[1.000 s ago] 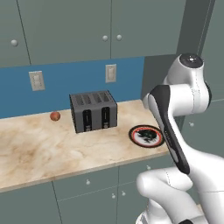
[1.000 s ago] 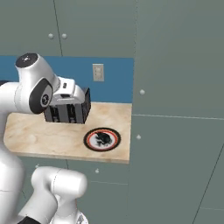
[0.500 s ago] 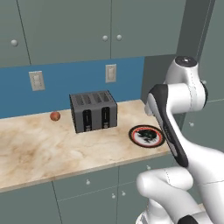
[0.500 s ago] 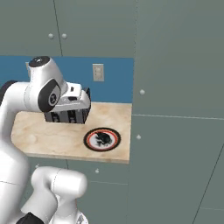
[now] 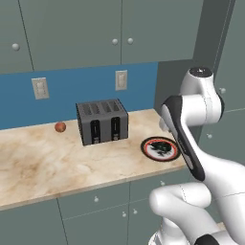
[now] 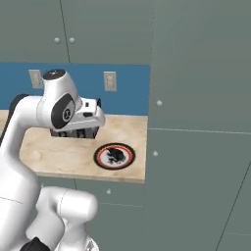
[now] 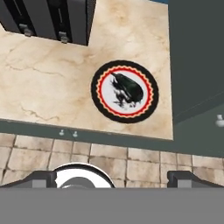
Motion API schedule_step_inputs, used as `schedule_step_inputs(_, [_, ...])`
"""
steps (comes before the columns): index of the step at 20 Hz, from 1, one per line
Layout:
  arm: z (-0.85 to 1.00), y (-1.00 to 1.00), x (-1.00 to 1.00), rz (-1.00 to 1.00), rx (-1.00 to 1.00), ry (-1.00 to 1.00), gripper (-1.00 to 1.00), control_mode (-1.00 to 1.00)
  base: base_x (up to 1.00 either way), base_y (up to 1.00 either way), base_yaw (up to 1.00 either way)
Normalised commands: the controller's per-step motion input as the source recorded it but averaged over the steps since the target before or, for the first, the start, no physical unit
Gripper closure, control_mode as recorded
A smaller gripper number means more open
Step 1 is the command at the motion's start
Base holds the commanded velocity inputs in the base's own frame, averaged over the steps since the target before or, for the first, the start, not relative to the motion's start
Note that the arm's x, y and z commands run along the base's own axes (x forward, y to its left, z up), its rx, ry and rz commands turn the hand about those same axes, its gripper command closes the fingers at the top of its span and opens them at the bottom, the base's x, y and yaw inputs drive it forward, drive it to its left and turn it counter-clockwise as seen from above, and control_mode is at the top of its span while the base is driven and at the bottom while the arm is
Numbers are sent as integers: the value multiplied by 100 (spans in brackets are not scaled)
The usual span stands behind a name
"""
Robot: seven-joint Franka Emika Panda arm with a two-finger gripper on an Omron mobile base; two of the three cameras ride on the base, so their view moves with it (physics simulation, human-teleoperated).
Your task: Pick the eggplant from the counter and place it in the microwave. Then turn on the microwave.
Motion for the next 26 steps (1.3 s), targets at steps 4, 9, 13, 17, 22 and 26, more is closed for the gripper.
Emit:
schedule_step_inputs(4, [-25, -8, 15, 10, 0, 0, -100, -100, 0, 0, 0])
schedule_step_inputs(9, [-21, -5, 20, 11, 0, 0, -100, -100, 0, 0, 0])
schedule_step_inputs(13, [-17, -6, 26, 12, -1, 4, -100, -100, 0, 0, 0])
schedule_step_inputs(17, [-14, -7, 21, 8, -2, 6, -100, -100, 0, 0, 0])
schedule_step_inputs(22, [-16, -5, 22, 6, -2, 5, -100, -100, 0, 0, 0])
schedule_step_inputs(26, [-18, -3, 25, 5, -3, 0, -100, -100, 0, 0, 0])
